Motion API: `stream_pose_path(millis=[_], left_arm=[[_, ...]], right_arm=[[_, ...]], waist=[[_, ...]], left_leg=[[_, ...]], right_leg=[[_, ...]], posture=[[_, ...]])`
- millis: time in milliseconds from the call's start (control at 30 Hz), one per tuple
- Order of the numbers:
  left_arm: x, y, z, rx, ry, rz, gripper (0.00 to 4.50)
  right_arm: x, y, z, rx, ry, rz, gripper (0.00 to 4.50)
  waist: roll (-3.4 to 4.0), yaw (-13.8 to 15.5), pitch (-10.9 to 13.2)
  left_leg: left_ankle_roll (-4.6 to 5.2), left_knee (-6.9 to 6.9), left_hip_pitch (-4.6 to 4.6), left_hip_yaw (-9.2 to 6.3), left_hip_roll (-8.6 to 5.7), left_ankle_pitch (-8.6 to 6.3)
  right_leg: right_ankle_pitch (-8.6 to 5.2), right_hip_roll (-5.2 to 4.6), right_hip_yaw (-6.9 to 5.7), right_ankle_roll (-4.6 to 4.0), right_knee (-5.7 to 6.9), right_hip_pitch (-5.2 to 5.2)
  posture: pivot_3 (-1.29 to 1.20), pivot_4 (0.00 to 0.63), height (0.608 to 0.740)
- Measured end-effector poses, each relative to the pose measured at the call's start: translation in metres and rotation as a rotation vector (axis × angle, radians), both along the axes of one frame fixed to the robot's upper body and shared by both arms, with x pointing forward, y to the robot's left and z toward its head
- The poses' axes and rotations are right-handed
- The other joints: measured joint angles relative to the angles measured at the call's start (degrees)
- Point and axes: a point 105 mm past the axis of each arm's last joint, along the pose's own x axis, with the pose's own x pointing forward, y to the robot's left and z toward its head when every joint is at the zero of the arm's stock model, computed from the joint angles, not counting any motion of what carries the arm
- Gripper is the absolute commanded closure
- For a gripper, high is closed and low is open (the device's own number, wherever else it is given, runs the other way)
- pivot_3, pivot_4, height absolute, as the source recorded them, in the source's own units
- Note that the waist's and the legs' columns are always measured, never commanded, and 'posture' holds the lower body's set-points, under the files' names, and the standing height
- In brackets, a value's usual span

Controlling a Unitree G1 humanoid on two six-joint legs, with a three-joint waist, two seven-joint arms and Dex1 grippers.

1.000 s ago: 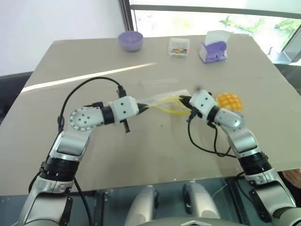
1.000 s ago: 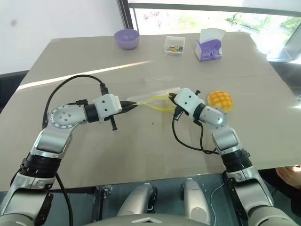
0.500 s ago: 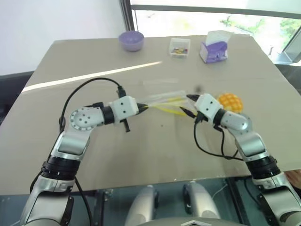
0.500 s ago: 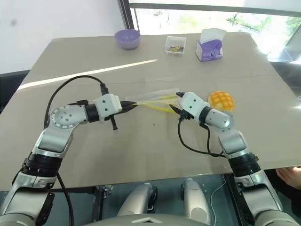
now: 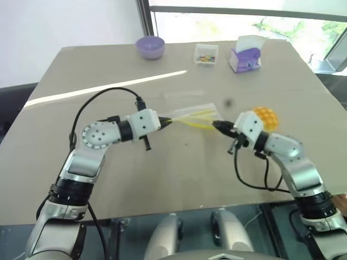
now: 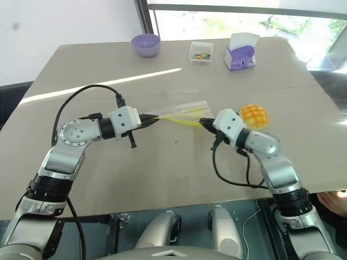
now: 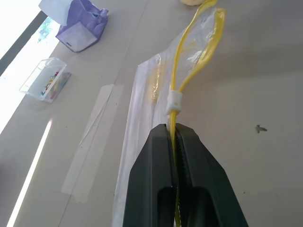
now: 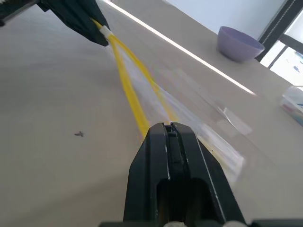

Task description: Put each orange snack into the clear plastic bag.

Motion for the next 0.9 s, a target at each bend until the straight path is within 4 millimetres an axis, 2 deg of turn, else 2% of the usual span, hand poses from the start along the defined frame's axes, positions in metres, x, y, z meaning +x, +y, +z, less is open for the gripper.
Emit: stream_pose_path(millis=[67, 300, 400, 567, 667, 733, 800, 867, 900], left_arm=[[0.0, -0.001, 0.0, -0.003, 0.0, -0.004, 4.5], [-0.005, -0.005, -0.002, 0.001, 0.005, -0.019, 4.5], [-0.007, -0.009, -0.004, 0.007, 0.011, -0.032, 4.5], [-0.008, -0.014, -0.009, 0.013, 0.018, -0.042, 4.5], [-0.008, -0.016, -0.01, 0.012, 0.017, -0.043, 4.5], [-0.008, -0.018, -0.012, 0.02, 0.017, -0.043, 4.5], [-0.008, -0.022, -0.015, 0.023, 0.021, -0.048, 4.5], [-0.007, -0.022, -0.016, 0.029, 0.017, -0.041, 4.5], [-0.007, -0.022, -0.016, 0.031, 0.016, -0.04, 4.5]], right_arm=[[0.005, 0.009, -0.005, 0.002, 0.016, -0.002, 4.48], [0.032, 0.012, -0.014, -0.014, 0.018, -0.083, 4.48], [0.037, 0.013, -0.018, -0.009, 0.022, -0.103, 4.48], [0.032, 0.048, -0.024, 0.06, 0.071, -0.063, 4.48], [0.034, 0.055, -0.032, 0.053, 0.084, -0.091, 4.48], [0.04, 0.059, -0.039, -0.048, 0.021, -0.115, 4.48], [0.048, 0.056, -0.041, -0.212, -0.113, -0.12, 3.96], [0.053, 0.048, -0.047, -0.314, -0.181, -0.126, 2.93], [0.053, 0.046, -0.049, -0.333, -0.191, -0.125, 2.66]], waist=[[0.0, 0.1, 0.0], [0.0, 0.1, 0.0], [0.0, 0.1, 0.0], [0.01, -0.1, 0.0], [0.01, -0.1, 0.0], [0.01, 0.0, 0.0], [0.01, 0.0, 0.0], [0.01, 0.0, 0.0], [0.01, 0.0, 0.0]], left_leg=[[0.0, 0.01, 0.0, 0.0, -0.01, 0.0], [-0.01, 0.0, -0.01, -0.01, -0.05, 0.01], [-0.01, -0.01, -0.02, -0.02, -0.04, 0.01], [-0.01, -0.01, -0.01, -0.02, -0.02, 0.0], [-0.01, 0.0, -0.01, -0.02, -0.05, 0.01], [-0.03, 0.0, -0.01, -0.02, -0.11, 0.02], [-0.16, 0.0, -0.01, -0.04, -0.13, 0.09], [-0.23, -0.02, -0.01, -0.04, -0.13, 0.13], [-0.23, -0.02, -0.01, -0.03, -0.13, 0.13]], right_leg=[[0.0, -0.01, 0.0, 0.0, 0.0, 0.0], [0.0, -0.02, 0.0, 0.0, -0.02, -0.01], [0.0, -0.02, 0.0, -0.01, -0.02, -0.01], [0.0, 0.0, 0.01, -0.01, 0.0, -0.02], [0.0, -0.02, 0.01, -0.01, 0.0, -0.02], [0.01, -0.03, 0.02, -0.01, 0.01, -0.02], [0.0, -0.04, 0.0, -0.01, 0.01, -0.02], [0.0, -0.03, 0.0, -0.01, -0.01, -0.02], [0.0, -0.03, 0.01, -0.01, -0.01, -0.03]], posture=[[0.0, 0.15, 0.74], [0.0, 0.15, 0.74], [0.0, 0.15, 0.74], [0.0, 0.15, 0.74], [0.0, 0.15, 0.74], [0.0, 0.15, 0.74], [0.0, 0.15, 0.74], [0.0, 0.15, 0.74], [0.0, 0.15, 0.74]])
